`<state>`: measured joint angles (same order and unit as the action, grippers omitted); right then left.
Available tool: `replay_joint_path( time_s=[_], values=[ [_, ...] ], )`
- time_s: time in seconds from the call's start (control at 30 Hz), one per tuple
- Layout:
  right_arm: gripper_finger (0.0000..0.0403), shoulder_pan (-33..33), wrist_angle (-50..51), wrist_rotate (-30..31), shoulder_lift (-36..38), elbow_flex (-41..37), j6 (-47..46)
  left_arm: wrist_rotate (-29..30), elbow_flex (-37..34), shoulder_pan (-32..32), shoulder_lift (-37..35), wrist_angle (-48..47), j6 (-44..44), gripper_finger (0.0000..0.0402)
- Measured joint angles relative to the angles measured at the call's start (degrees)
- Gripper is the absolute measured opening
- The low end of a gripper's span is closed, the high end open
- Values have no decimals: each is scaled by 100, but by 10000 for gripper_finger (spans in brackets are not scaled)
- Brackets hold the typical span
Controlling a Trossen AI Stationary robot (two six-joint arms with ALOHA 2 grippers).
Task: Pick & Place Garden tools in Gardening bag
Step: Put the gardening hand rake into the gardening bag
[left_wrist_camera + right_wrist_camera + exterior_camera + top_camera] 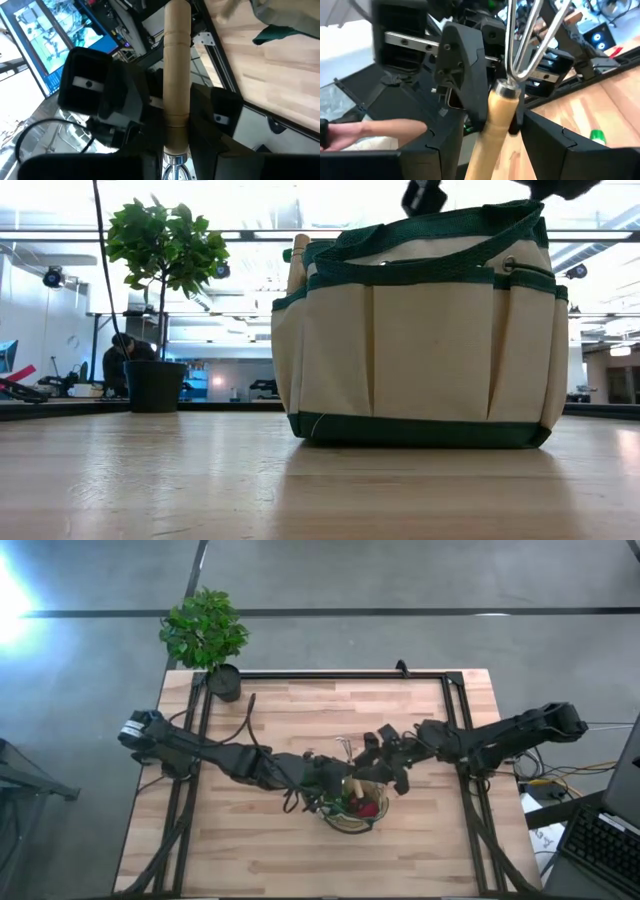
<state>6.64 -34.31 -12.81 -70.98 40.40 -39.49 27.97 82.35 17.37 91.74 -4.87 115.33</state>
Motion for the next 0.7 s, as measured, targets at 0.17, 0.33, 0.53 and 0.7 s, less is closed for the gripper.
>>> replay_joint_path(
  time_s=[0.17,0.33,0.53,0.7],
  values=[
    [165,-35,132,-256,-326,318,37,70,-2,16,-5,-80,6,64],
    [144,-37,263,-157,-202,296,241,291,-2,57,-7,-69,44,64],
    [138,-27,885,118,13,304,394,409,-11,85,-7,-186,12,64],
    [138,-31,926,128,69,304,409,455,-11,85,-7,-226,-95,64]
  ],
)
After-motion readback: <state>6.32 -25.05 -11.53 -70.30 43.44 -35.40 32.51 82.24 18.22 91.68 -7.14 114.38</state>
